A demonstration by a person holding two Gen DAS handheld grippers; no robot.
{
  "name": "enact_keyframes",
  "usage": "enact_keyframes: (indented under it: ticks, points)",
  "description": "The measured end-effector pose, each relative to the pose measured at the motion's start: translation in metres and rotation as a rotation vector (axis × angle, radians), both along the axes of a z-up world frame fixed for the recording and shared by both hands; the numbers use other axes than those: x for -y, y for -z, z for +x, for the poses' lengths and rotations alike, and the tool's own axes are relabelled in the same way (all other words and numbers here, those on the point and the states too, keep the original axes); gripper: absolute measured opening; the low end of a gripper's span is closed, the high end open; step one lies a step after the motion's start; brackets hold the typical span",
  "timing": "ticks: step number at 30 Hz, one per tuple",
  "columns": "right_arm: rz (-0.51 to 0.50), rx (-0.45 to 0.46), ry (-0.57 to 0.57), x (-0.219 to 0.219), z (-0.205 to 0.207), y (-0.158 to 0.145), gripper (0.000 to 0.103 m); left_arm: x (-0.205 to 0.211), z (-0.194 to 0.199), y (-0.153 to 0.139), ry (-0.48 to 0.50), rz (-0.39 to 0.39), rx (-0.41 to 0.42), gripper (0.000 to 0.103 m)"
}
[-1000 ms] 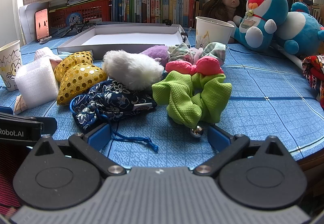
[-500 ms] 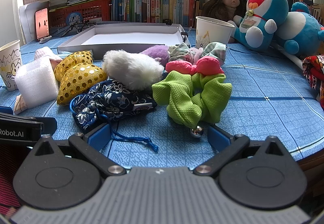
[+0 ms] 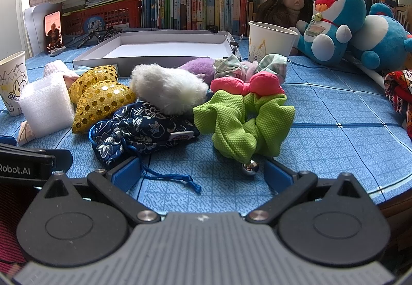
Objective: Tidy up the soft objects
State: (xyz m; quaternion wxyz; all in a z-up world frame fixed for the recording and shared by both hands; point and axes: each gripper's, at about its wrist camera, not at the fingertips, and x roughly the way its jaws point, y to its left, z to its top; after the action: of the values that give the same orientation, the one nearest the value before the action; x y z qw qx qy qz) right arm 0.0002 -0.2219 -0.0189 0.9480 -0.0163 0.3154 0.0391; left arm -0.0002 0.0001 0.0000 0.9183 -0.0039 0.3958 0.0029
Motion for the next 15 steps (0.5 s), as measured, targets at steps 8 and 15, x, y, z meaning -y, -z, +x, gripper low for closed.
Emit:
enact_keyframes:
  ticks: [8, 15]
  points:
    - [0.006, 0.028, 0.009, 0.000, -0.004, 0.004, 0.103, -0.001, -0.003, -0.003, 0.007, 0.000, 0.007, 0.103]
    - [0.010, 0.076, 0.014, 0.000, -0.008, 0.007, 0.103, -0.010, -0.005, 0.001, 0.026, -0.002, 0.049, 0.103]
